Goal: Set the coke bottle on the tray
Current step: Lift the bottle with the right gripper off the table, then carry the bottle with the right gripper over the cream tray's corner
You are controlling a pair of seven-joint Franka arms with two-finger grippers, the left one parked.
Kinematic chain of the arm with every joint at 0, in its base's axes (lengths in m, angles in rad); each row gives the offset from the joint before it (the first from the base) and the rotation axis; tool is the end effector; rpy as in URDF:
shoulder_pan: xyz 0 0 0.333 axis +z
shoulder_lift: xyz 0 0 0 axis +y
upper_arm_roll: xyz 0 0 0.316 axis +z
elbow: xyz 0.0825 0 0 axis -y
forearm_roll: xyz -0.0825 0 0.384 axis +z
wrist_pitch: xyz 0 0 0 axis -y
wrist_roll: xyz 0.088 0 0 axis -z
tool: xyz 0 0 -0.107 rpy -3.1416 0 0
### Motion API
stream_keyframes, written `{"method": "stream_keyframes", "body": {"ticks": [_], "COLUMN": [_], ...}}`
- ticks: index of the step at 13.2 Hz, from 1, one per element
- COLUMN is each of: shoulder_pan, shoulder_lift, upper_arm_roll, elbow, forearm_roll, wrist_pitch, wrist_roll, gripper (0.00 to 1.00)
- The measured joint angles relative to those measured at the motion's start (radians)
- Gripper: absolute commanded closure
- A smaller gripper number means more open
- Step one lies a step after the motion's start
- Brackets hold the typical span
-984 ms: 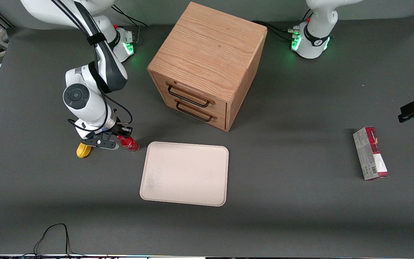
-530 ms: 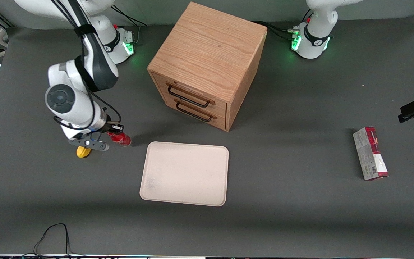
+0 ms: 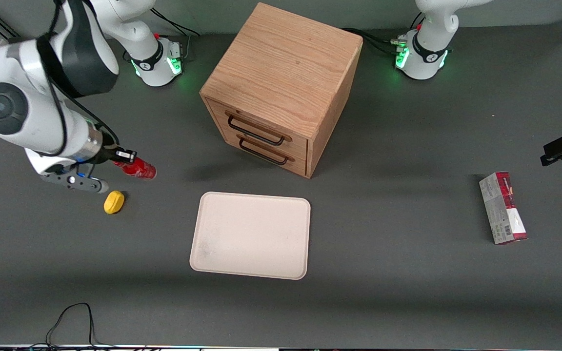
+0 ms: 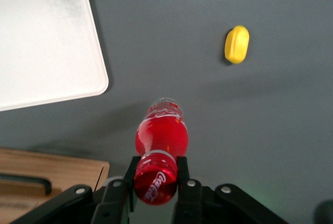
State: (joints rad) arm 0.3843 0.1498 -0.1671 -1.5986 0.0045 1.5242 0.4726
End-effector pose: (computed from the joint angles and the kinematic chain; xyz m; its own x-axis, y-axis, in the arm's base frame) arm 0.5678 0.1318 0.5238 0.9473 -0.2602 -0.1868 -0.2412 -0.9632 0.1184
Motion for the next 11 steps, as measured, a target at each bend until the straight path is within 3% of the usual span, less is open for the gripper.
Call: {"method": "stream_keyframes", "body": {"ticks": [7, 11], "shoulder_pan": [-0.032, -0.052], "shoulder_lift": [0.03, 0.241], "upper_arm_roll": [-0.005, -0.003], "elbow": [0.244, 0.458], "forearm_roll": [0.033, 0.083], "wrist_pitch": [-0.201, -0.233], "wrist_roll": [-0.004, -0.004], "gripper": [1.0, 1.0]}}
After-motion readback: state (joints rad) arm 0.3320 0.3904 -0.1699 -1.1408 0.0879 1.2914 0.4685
